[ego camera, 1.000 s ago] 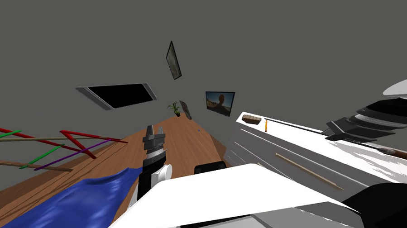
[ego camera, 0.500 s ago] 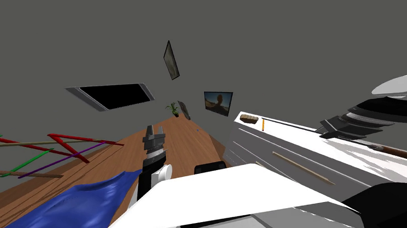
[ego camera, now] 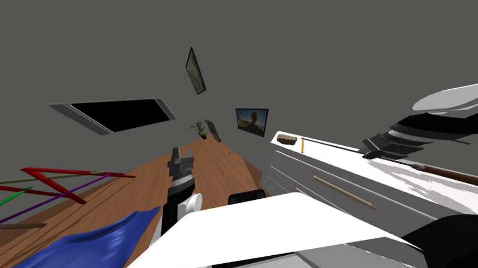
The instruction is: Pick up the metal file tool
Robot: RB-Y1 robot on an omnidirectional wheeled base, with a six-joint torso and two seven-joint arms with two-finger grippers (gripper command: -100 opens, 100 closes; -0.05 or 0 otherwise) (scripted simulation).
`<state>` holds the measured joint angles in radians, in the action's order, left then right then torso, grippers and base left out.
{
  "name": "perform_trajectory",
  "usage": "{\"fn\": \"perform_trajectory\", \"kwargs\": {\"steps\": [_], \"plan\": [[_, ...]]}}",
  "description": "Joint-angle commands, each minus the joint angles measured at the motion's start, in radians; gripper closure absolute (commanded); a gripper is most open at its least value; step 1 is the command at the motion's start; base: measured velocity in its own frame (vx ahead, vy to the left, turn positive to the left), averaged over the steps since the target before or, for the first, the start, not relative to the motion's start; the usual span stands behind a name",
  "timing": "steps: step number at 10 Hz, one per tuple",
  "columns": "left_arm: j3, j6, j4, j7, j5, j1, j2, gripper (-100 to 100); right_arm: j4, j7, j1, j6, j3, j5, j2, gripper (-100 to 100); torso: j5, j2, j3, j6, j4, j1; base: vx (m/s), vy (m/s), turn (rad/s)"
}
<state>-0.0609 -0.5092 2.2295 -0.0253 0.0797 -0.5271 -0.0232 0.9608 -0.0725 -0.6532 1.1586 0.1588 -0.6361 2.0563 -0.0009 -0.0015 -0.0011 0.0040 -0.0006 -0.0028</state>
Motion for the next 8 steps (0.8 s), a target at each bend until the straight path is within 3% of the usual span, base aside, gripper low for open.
{"fn": "perform_trajectory", "kwargs": {"steps": [1,2,4,5,6,8], "plan": [[0.0,0.0,0.0,0.0,0.0,0.0,0.0,0,0.05,0.05,0.028,-0.001,-0.028,-0.044,0.018,100,0.0,0.0,0.0,0.0,0.0,0.0,0.024,-0.037,-0.225],[0.0,0.0,0.0,0.0,0.0,0.0,0.0,0,0.056,0.05,0.036,-0.001,0.005,-0.044,0.018,100,0.001,0.0,0.0,0.0,0.0,0.0,0.023,-0.026,-0.068],[0.0,0.0,0.0,0.0,0.0,0.0,0.0,0,0.056,0.05,0.028,-0.001,-0.028,-0.044,0.018,100,0.0,0.0,0.0,-0.001,0.0,0.0,0.001,-0.009,0.007],[0.0,0.0,0.0,0.0,0.0,0.0,0.0,0,0.093,0.081,0.045,-0.002,-0.048,-0.074,0.028,100,0.0,0.0,0.0,-0.002,0.0,0.001,0.009,-0.018,-0.15],[0.0,0.0,0.0,0.0,0.0,0.0,0.0,0,0.093,0.081,0.045,-0.002,-0.048,-0.074,0.028,100,0.001,0.0,0.0,-0.001,0.0,0.001,0.014,-0.019,-0.088],[0.0,0.0,0.0,0.0,0.0,0.0,0.0,0,0.158,0.142,0.08,-0.006,-0.088,-0.135,0.048,100,0.001,0.001,0.001,-0.001,0.001,0.001,0.02,-0.034,-0.186]]}}
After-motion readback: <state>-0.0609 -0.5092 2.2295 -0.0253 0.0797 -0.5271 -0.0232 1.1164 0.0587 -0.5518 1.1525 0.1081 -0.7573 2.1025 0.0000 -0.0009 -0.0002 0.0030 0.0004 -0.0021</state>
